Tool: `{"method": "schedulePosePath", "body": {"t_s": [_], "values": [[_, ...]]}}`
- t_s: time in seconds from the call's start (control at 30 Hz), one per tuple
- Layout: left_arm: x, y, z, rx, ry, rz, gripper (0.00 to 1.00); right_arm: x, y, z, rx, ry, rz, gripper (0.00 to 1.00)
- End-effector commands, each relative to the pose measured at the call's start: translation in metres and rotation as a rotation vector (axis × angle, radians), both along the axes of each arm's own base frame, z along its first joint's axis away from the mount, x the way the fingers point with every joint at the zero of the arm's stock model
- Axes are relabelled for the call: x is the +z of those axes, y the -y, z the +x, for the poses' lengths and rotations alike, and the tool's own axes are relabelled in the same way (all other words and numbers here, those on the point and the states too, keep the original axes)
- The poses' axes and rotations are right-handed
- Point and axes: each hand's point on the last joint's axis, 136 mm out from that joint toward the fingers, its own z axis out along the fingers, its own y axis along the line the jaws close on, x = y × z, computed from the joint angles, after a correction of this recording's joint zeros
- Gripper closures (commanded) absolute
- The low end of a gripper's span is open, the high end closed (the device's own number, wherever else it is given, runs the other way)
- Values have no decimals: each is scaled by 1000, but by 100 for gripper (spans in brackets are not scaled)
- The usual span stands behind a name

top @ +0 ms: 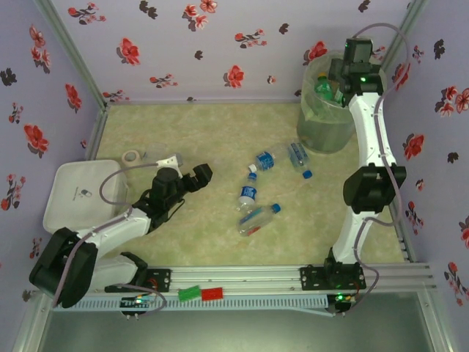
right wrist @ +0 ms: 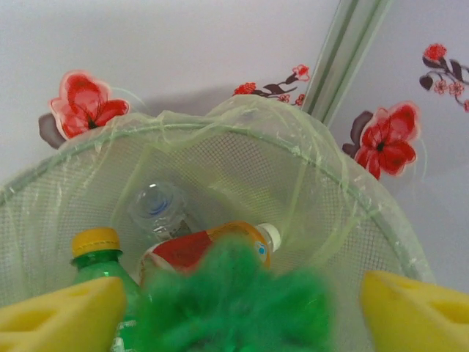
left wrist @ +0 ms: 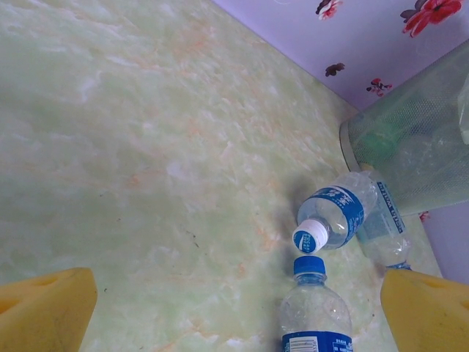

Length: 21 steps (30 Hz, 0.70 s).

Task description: Put the plastic bottles in the bin

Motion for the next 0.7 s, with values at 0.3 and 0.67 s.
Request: {"method": "schedulePosePath", "body": {"t_s": [0.3, 0.67], "values": [[4, 11, -5, -53, 13, -11, 0, 92, -52, -53, 110, 197, 27, 0], [17, 56, -18, -271, 54, 145, 0, 20, -202, -129, 522, 165, 353, 0]]}}
